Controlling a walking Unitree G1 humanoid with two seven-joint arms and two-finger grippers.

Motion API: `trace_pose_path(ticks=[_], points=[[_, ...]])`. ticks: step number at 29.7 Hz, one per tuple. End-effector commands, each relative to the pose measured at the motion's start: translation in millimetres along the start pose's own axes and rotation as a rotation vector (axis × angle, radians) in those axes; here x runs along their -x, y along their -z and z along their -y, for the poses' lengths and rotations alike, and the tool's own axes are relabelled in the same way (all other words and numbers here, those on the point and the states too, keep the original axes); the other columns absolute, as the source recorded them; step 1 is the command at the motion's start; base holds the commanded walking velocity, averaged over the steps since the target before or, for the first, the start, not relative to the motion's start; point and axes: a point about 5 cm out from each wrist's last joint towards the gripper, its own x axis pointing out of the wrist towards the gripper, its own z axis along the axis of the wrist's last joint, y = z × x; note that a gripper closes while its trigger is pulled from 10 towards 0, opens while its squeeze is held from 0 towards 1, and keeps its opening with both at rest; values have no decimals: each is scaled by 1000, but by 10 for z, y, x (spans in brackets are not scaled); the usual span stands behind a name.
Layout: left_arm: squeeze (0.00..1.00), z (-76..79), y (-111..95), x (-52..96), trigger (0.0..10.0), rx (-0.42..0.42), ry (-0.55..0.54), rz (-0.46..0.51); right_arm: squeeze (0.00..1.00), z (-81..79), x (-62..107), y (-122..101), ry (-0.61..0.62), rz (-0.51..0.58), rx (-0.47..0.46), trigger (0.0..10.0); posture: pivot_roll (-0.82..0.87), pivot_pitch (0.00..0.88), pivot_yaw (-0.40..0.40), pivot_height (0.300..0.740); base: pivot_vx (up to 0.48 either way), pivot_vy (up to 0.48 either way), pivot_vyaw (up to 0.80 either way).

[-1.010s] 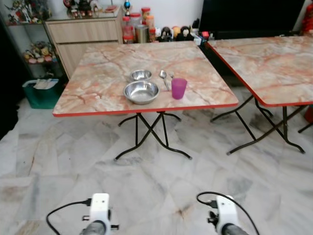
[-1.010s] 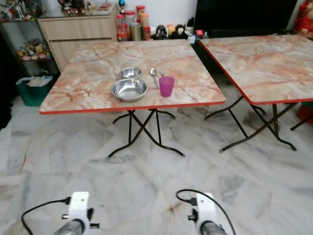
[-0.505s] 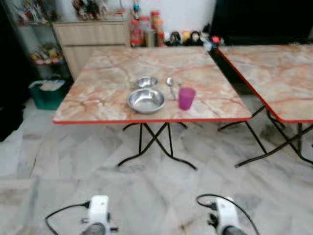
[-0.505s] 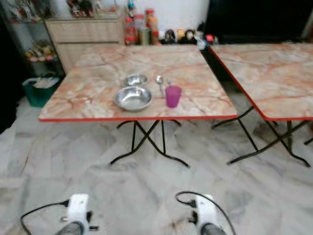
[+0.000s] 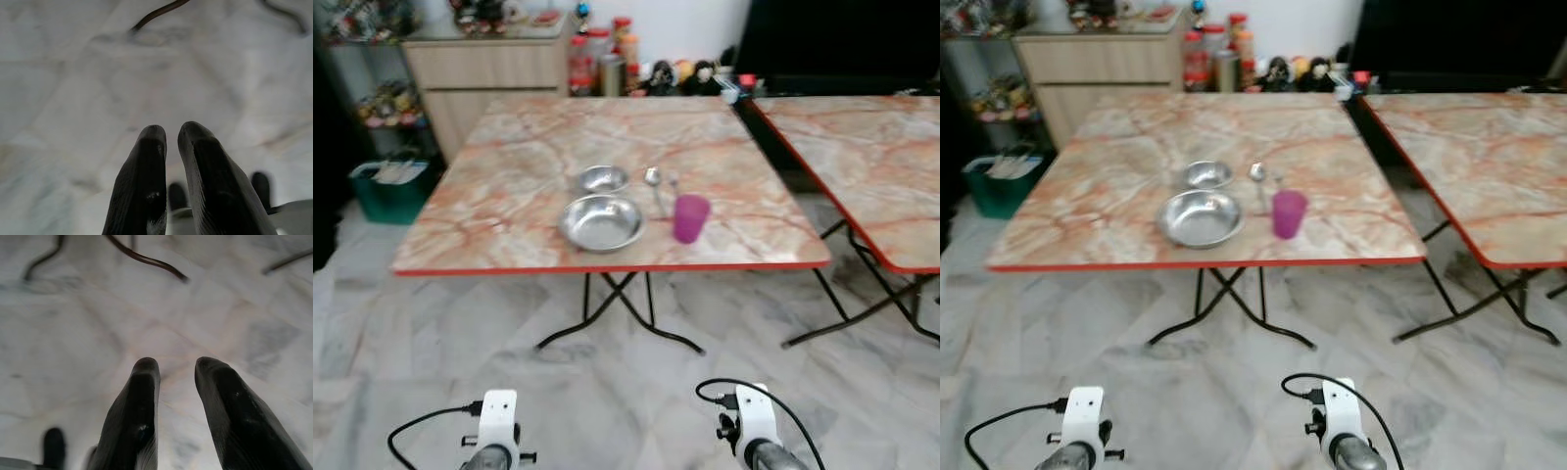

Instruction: Setting the table

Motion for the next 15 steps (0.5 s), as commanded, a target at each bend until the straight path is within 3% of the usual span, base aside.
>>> trace_pose_path(ticks=[1,11,15], points=[[0,-125,12,6,10000,-18,-28,-6,0,-71,-25,-104,-15,31,-15,10000,-13,0,-43,740,386,0,0],[0,-138,30,12,10000,-25,-33,-10,0,-95,-23,-69,-24,11,-15,10000,-10,0,-41,740,344,0,0],[0,-147,16,10,10000,-32,-42,-1,0,-106,-24,-67,-28,8,-13,10000,-10,0,-41,740,0,0,0]])
